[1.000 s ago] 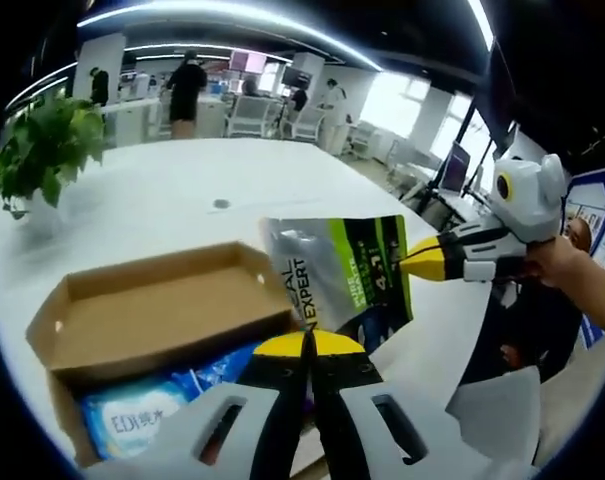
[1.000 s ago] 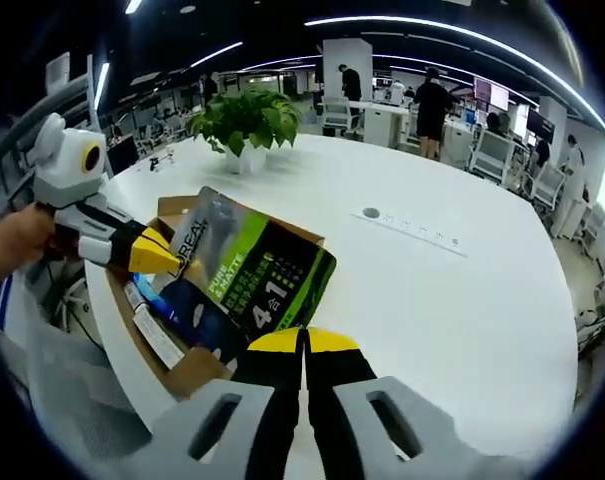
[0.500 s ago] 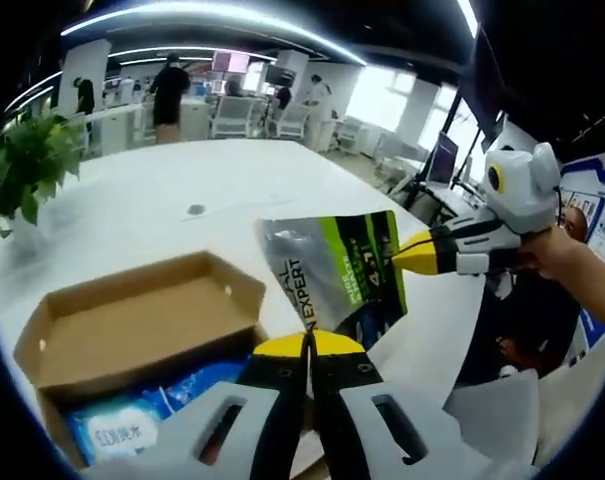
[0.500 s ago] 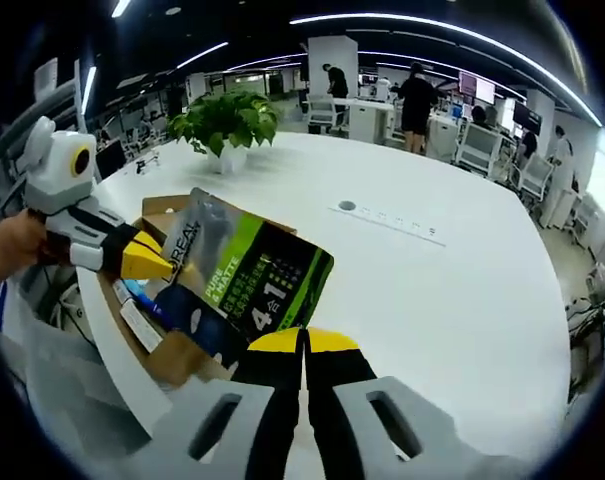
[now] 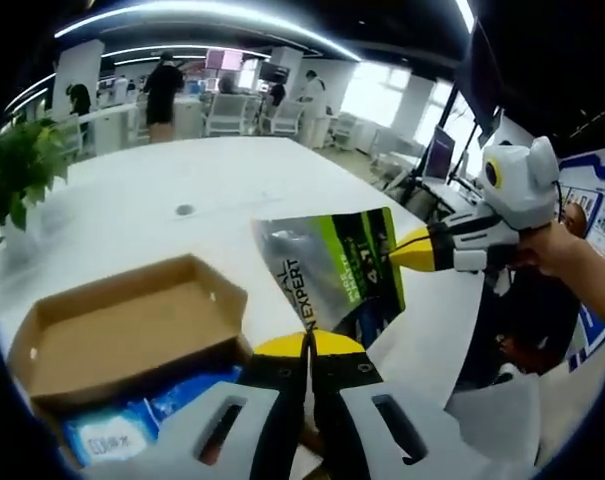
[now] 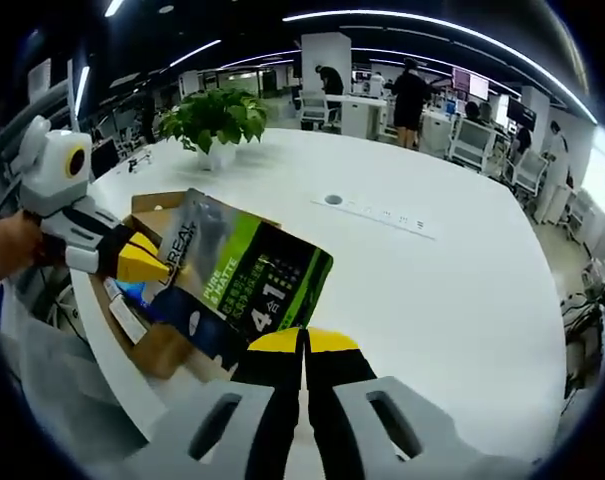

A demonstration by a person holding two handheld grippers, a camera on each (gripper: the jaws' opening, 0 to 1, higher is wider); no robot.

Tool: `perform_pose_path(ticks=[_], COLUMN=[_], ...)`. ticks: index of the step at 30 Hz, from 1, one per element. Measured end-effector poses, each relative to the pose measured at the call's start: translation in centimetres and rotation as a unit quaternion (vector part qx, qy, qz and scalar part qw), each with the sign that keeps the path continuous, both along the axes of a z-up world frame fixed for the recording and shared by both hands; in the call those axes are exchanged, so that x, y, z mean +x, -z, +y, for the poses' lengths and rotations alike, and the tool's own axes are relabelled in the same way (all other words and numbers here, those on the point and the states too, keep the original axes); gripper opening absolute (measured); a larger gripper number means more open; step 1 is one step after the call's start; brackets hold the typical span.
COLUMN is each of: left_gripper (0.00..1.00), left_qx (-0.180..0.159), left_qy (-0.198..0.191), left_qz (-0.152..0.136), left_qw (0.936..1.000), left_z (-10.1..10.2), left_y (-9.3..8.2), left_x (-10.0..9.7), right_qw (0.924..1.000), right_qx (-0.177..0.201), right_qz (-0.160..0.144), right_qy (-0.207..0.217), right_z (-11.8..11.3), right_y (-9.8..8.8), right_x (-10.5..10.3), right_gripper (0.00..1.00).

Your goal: Operate the shoe box by opening the lid, removing the specified soft item, and placing it in the target area until the item is outside and the box remains undamaged.

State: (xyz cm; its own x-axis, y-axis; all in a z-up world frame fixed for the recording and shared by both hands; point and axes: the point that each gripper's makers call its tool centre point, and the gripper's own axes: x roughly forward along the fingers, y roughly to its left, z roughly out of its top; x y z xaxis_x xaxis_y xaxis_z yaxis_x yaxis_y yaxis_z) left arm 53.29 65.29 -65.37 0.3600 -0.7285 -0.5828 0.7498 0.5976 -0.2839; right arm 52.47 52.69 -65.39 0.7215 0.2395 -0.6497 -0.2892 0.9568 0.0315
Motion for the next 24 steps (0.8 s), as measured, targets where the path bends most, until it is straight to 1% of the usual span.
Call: perform_pose_path(ticks=[6,15,21,24], left_gripper=[0.0,0.0,0.0,0.0], left_qx=[0.009,0.042,0.073,0.08], left_qy=[0.006,0.028,0.049,0.053], left_qz=[0.0,-0.004,-0.009,-0.009], left_qw=[0.9999,0.9987,0.9961,0.9953], left_z=[-0.8,-1.9,-2.6,-2.8], left_y=[0.6,2.2,3.6,4.1], left_x=[0.2,0.4,0.6,0.7], right_qw=[1.0,0.9997,0.9993,0.9992], right_qx=[-0.001,-0.001,-0.005,-0.006], right_qz=[0.003,0.023,0.034,0.038], right_qy=[0.005,0.012,0.013,0.014], right_z=[-0.7,-1.6,-2.2,-2.4], right_y=[0.5,2.8,4.3,4.8], right_x=[0.1,0.1,0.3,0.3], right_gripper=[0.0,0.0,0.0,0.0])
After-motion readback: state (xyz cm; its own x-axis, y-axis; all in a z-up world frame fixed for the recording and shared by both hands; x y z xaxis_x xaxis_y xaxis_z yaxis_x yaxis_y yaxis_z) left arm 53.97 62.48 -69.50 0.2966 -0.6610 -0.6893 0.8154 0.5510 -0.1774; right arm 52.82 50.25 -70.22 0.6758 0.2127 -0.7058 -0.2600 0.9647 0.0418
